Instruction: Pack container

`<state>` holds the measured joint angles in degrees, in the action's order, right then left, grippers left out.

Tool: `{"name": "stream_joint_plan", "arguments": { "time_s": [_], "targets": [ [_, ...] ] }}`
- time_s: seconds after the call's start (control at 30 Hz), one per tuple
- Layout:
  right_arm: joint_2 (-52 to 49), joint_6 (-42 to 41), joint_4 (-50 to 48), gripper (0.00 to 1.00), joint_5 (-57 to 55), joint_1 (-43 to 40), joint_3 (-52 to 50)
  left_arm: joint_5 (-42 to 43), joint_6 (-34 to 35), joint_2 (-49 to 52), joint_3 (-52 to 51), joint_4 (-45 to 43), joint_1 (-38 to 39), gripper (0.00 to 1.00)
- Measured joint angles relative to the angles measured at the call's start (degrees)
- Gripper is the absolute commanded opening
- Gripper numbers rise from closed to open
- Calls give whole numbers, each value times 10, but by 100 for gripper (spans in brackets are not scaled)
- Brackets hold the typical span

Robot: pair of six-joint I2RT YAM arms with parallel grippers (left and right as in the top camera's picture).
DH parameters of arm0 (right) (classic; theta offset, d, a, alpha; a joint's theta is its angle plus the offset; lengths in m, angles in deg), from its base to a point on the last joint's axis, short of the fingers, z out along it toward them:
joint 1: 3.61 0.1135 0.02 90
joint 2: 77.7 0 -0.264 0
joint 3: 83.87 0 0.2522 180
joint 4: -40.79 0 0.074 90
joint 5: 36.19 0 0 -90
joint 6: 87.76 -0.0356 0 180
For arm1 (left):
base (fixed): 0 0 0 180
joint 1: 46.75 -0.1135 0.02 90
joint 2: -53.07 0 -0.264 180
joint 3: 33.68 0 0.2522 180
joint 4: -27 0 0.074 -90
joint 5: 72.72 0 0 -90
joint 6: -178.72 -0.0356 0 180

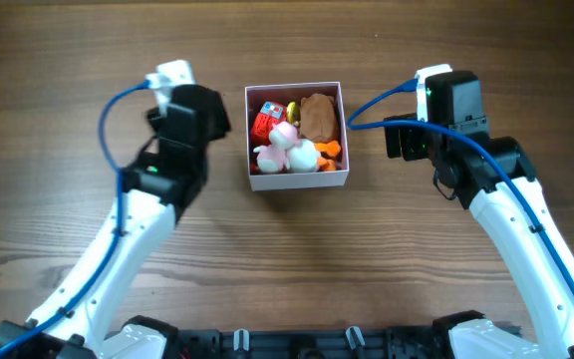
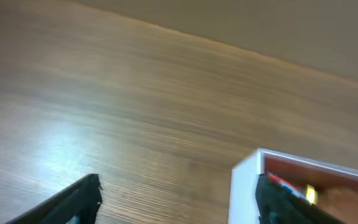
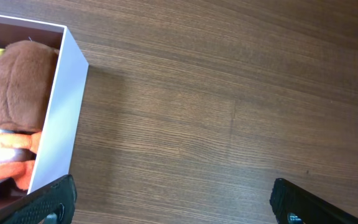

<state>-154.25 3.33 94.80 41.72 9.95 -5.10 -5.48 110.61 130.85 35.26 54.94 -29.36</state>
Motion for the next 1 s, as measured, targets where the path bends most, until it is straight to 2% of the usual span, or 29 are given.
{"name": "stream_joint_plan", "arguments": {
  "time_s": [0.07, 0.13, 0.23, 0.87, 1.0],
  "targets": [
    [0, 0, 0, 99, 0, 0, 0, 25, 10, 0, 0, 3, -31, 100],
    [0, 0, 0, 100, 0, 0, 0, 56, 19, 0, 0, 5, -71, 100],
    [0, 0, 0, 100, 0, 0, 0, 79, 24, 0, 0, 7, -89, 100],
    [1, 0, 0, 99, 0, 0, 0, 92, 24, 0, 0, 7, -89, 100],
    [49, 0, 0, 100, 0, 0, 0, 92, 24, 0, 0, 7, -89, 100]
  ]
}}
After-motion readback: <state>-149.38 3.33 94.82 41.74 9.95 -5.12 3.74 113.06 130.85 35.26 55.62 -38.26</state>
